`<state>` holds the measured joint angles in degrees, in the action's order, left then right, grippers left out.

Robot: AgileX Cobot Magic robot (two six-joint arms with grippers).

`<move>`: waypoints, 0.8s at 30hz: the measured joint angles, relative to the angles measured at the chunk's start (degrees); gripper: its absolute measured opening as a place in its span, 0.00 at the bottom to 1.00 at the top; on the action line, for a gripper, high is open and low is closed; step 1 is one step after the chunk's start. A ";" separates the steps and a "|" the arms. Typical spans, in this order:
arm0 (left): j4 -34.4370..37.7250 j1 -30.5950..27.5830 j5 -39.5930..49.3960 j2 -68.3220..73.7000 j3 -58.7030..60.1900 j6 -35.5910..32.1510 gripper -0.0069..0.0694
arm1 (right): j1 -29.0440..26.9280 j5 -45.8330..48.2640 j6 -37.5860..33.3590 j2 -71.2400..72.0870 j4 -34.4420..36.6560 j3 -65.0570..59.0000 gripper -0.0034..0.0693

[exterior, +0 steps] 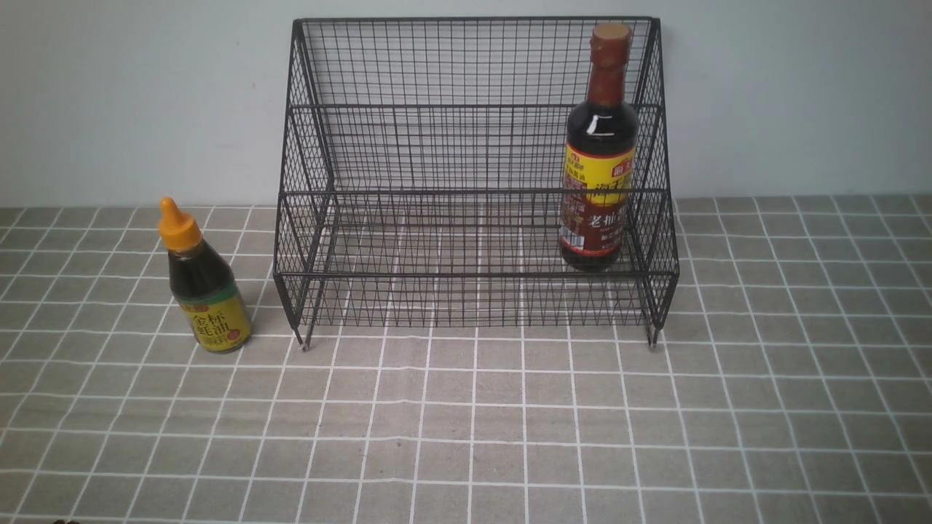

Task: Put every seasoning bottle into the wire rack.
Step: Use the left arm to grab the condiment bottle closest to it

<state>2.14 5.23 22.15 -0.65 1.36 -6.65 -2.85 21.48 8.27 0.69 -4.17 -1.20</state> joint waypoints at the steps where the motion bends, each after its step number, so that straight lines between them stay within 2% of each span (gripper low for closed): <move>1: 0.07 0.00 -0.19 0.00 0.00 0.00 0.08 | 0.00 0.00 -0.18 0.00 0.00 0.00 0.03; 3: 0.62 0.00 -1.19 0.00 0.18 0.00 0.08 | 0.00 0.00 -0.76 0.00 0.00 0.00 0.03; 8: 7.77 0.00 -11.07 0.00 0.31 0.98 0.08 | 0.00 0.00 -1.04 0.00 0.00 0.00 0.03; 10: 14.03 0.00 -18.62 0.00 0.31 1.28 0.08 | 0.00 0.00 -1.04 0.00 0.00 0.00 0.03; 12: 17.04 0.00 -23.33 0.00 0.31 1.63 0.08 | 0.00 0.00 -1.04 0.00 0.00 0.00 0.03; 13: 20.74 0.00 -30.39 0.00 0.31 2.94 0.08 | 0.00 0.00 -1.04 0.00 0.00 0.00 0.03; 15: 23.72 0.00 -35.94 0.00 -0.69 3.96 0.08 | 0.00 0.00 -1.04 0.00 0.00 0.00 0.03; 17: 24.78 0.00 -35.34 0.25 -3.98 4.09 0.08 | 0.00 0.00 -1.04 0.00 0.00 0.00 0.03; 19: 25.16 0.00 -30.70 2.63 -9.41 3.59 0.08 | 0.00 0.00 -1.04 0.00 0.00 0.00 0.03; 20: 25.16 0.00 -24.59 6.28 -14.26 2.67 0.08 | 0.00 0.00 -1.04 0.00 0.00 0.00 0.03; 21: 25.16 0.00 -23.56 6.89 -14.96 2.31 0.08 | 0.00 0.00 -1.04 0.00 0.00 0.00 0.03; 23: 25.11 0.00 -9.84 16.14 -23.28 0.42 0.08 | 0.00 0.06 -1.04 0.00 0.00 0.00 0.03; 24: 25.01 0.00 -6.15 18.80 -25.29 0.15 0.08 | 0.00 0.06 -1.04 0.00 0.00 0.00 0.03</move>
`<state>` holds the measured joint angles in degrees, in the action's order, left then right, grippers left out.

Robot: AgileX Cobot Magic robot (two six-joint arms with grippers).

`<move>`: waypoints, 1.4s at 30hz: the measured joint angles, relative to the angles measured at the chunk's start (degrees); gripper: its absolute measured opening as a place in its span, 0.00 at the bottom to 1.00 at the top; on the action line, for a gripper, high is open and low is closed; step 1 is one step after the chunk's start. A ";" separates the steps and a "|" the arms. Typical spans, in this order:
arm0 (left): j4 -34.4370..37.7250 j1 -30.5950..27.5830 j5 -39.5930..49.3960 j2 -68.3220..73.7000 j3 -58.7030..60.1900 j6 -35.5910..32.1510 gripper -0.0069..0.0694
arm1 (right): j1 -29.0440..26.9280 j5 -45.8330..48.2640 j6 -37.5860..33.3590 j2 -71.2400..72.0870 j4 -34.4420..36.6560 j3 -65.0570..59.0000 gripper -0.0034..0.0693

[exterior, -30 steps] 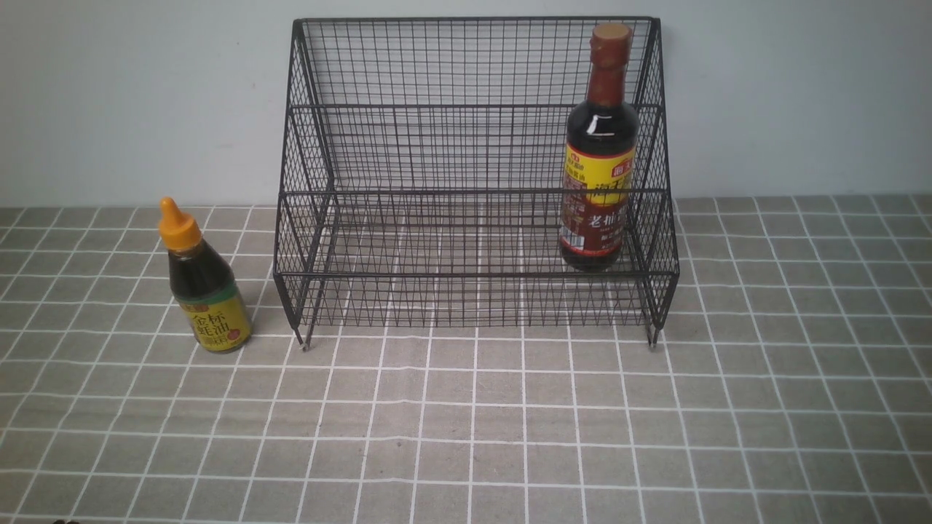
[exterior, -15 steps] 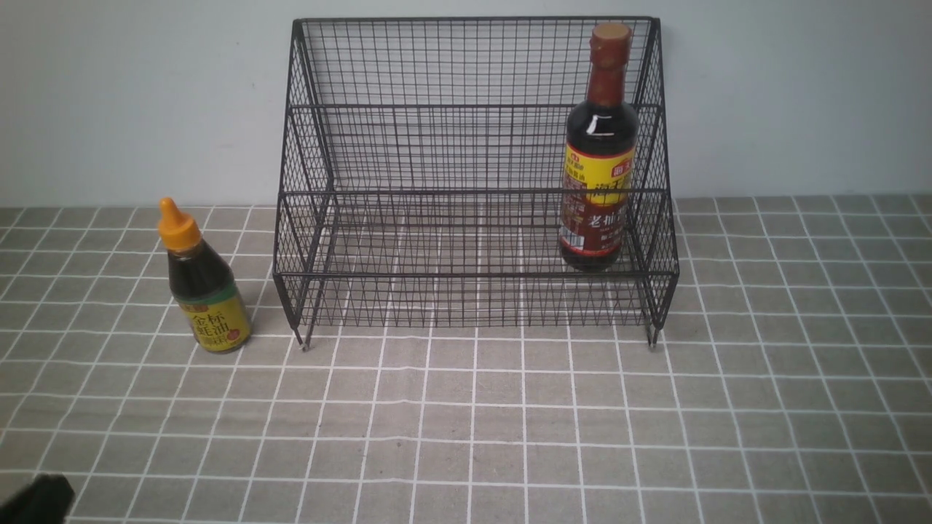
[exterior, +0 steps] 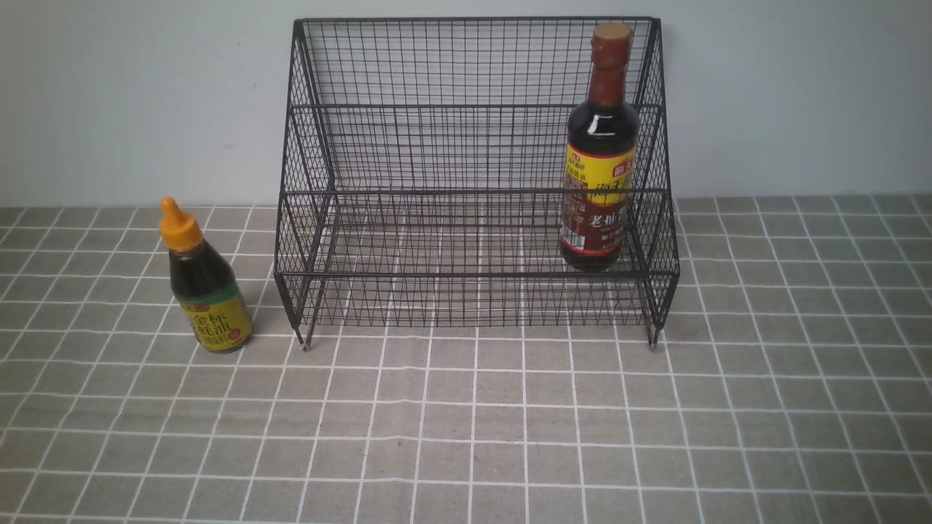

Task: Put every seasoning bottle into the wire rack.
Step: Use the left arm to grab the condiment bottle closest to it

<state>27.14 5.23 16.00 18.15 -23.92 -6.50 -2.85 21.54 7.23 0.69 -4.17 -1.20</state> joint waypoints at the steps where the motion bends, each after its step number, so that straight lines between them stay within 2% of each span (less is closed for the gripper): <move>1: -0.36 0.00 7.47 5.61 -3.82 -0.27 0.08 | 0.00 0.00 0.00 0.00 0.05 0.00 0.03; 2: -1.05 0.00 14.63 11.37 -7.32 -0.45 0.08 | 0.00 0.00 0.00 0.00 0.05 0.00 0.03; 3: -1.05 0.00 14.63 11.37 -7.32 -0.45 0.08 | 0.00 0.00 0.00 0.00 0.05 0.00 0.03; 4: -2.44 0.00 22.84 18.81 -11.53 -0.59 0.08 | 0.00 0.00 0.00 0.00 0.05 0.00 0.03; 5: -3.83 0.00 26.92 23.22 -13.98 -0.64 0.08 | 0.00 0.00 0.00 0.00 0.05 0.00 0.03; 9: -10.84 -0.06 36.33 37.25 -23.34 0.41 0.08 | 0.00 0.00 0.00 0.00 0.05 0.00 0.03; 12: -14.64 -1.55 40.07 45.39 -31.90 2.63 0.08 | 0.00 0.00 0.00 0.00 0.05 0.00 0.03; 17: -16.23 -6.10 45.75 55.27 -44.48 3.23 0.08 | 0.00 0.00 0.00 0.00 0.05 0.00 0.03; 20: -16.80 -7.03 46.66 58.97 -48.95 2.08 0.08 | 0.00 0.00 0.00 0.00 0.05 0.00 0.03; 23: -17.07 -7.15 45.82 62.45 -52.05 -1.92 0.11 | 0.00 0.00 0.00 0.00 0.05 0.00 0.03; 28: -17.07 -7.27 39.57 66.51 -52.81 -5.18 0.32 | 0.00 0.00 0.00 0.00 0.05 0.00 0.03; 31: -17.13 -7.27 35.28 69.10 -52.81 -5.34 0.58 | 0.00 0.00 0.00 0.00 0.05 0.00 0.03; 33: -17.62 -7.27 32.52 70.55 -52.81 -5.35 0.70 | 0.00 0.00 0.00 0.00 0.05 0.00 0.03; 34: -17.67 -7.27 31.93 70.89 -52.81 -5.40 0.73 | 0.00 0.00 0.00 0.00 0.05 0.00 0.03; 35: -17.92 -7.27 29.24 72.61 -52.81 -5.40 0.83 | 0.00 0.00 0.00 0.00 0.05 0.00 0.03; 39: -17.92 -7.27 25.76 75.91 -52.81 -5.67 0.91 | 0.00 0.00 0.00 0.00 0.05 0.00 0.03; 42: -18.34 -7.27 24.27 78.86 -52.81 -5.73 0.91 | 0.00 0.00 0.00 0.00 0.05 0.00 0.03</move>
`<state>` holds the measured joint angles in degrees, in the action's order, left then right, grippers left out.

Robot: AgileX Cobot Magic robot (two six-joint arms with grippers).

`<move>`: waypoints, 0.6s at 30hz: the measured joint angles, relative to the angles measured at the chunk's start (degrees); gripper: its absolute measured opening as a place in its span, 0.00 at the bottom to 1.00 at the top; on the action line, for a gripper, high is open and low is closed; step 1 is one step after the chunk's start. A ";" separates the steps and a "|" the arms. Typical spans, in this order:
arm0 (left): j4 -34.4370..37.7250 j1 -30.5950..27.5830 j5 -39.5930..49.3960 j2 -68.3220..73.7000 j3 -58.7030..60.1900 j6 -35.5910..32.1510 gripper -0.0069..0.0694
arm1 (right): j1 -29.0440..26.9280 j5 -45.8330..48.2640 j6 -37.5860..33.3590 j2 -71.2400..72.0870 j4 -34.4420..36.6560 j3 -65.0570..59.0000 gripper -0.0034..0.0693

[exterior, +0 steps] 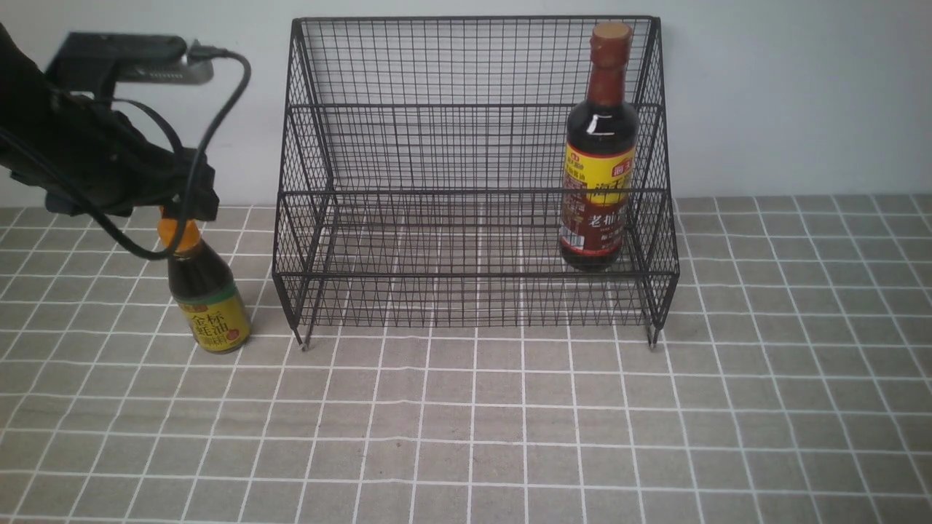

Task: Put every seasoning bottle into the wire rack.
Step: Use the left arm to grab the condiment bottle closest to it

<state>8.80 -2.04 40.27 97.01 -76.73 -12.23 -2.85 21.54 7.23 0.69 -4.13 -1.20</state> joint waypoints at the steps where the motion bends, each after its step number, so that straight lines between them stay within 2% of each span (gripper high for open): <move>1: -0.26 0.00 -0.27 0.70 0.00 0.00 0.91 | 0.00 0.00 0.00 0.00 0.00 0.00 0.03; 3: -0.70 0.00 -0.39 1.83 0.00 0.00 0.89 | 0.00 0.00 0.00 0.00 0.00 0.00 0.03; 6: -1.52 0.00 -0.83 3.80 0.00 0.00 0.80 | 0.00 0.00 0.00 0.00 0.00 0.00 0.03; 7: -1.72 0.00 -1.17 4.25 0.00 0.00 0.74 | 0.00 0.00 0.00 0.00 0.00 0.00 0.03; 8: -1.72 0.00 -1.25 4.32 0.00 0.06 0.73 | 0.00 0.00 0.00 0.00 0.00 0.00 0.03; 10: -1.78 0.00 -1.33 4.95 0.00 0.11 0.58 | 0.00 0.00 -0.05 0.00 0.00 0.00 0.03; 11: -1.73 0.00 -1.33 5.00 0.00 0.11 0.56 | 0.00 0.00 -0.05 0.00 0.00 0.00 0.03; 12: -1.68 0.00 -1.14 5.15 -0.08 0.13 0.47 | 0.00 0.00 -0.16 0.00 0.00 0.00 0.03; 18: -4.23 0.00 3.85 3.41 -1.45 0.13 0.49 | 0.00 0.00 -0.18 0.00 0.00 0.00 0.03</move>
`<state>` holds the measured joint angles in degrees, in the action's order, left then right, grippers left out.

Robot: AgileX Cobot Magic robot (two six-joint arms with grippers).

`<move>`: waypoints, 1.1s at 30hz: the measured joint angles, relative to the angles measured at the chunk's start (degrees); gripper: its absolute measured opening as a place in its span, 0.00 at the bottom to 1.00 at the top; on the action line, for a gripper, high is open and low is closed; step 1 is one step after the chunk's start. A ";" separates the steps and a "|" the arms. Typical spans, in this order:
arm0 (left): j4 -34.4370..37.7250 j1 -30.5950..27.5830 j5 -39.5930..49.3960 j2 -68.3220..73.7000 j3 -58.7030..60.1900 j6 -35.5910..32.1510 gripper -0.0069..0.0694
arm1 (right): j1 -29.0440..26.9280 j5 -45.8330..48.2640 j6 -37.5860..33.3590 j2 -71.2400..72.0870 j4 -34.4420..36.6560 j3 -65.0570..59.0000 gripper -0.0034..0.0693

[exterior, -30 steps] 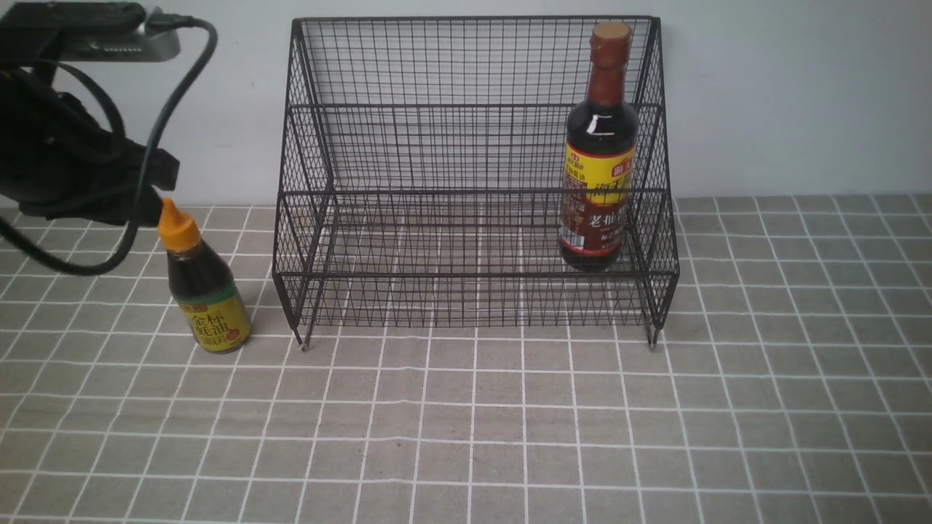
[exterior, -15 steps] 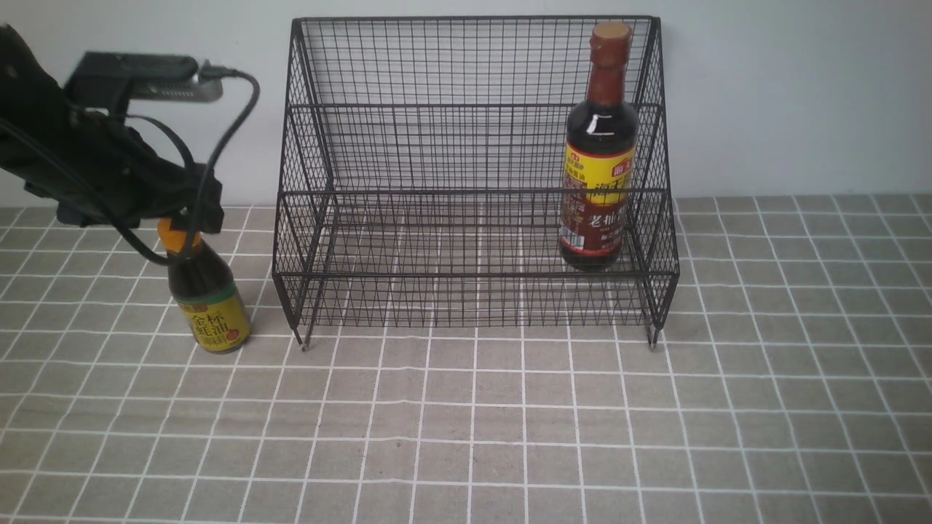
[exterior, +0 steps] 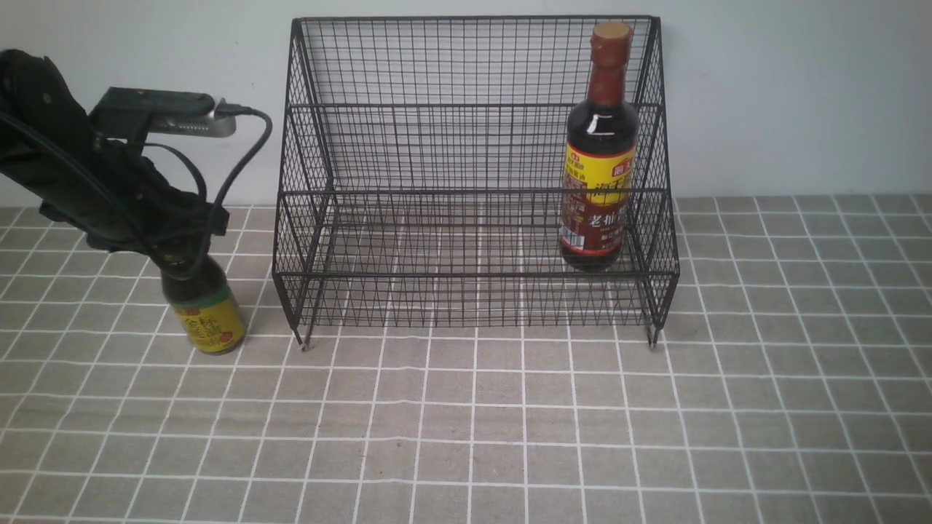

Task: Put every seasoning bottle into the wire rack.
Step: Use the left arm to grab the condiment bottle closest to it, then use the left arm to put the condiment bottle back on the shelf

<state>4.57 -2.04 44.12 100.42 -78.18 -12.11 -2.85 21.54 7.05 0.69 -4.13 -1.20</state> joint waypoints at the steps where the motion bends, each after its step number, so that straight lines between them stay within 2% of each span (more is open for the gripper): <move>1: -0.77 0.00 1.47 -0.85 -0.84 0.00 0.49 | 0.00 0.00 -0.05 0.00 0.00 0.00 0.03; 8: -1.03 0.22 7.61 -8.95 -7.98 0.00 0.49 | 0.00 0.00 -0.22 0.00 0.00 0.00 0.03; 15: 2.69 6.80 9.00 -14.97 -12.42 0.53 0.49 | 0.00 0.00 -0.22 0.00 0.00 0.00 0.03; 19: 3.20 11.47 8.18 -14.21 -12.47 0.53 0.49 | 0.00 0.00 -0.22 0.00 0.00 0.00 0.03; 23: 3.25 13.80 5.23 -12.47 -12.47 0.59 0.49 | 0.00 0.00 -0.22 0.00 0.00 0.00 0.03; 33: 3.92 14.78 3.38 -4.55 -12.47 0.65 0.49 | 0.00 0.00 -0.22 0.00 0.00 0.00 0.03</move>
<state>8.50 12.74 47.50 95.88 -90.65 -11.46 -2.85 21.54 6.83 0.69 -4.13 -1.20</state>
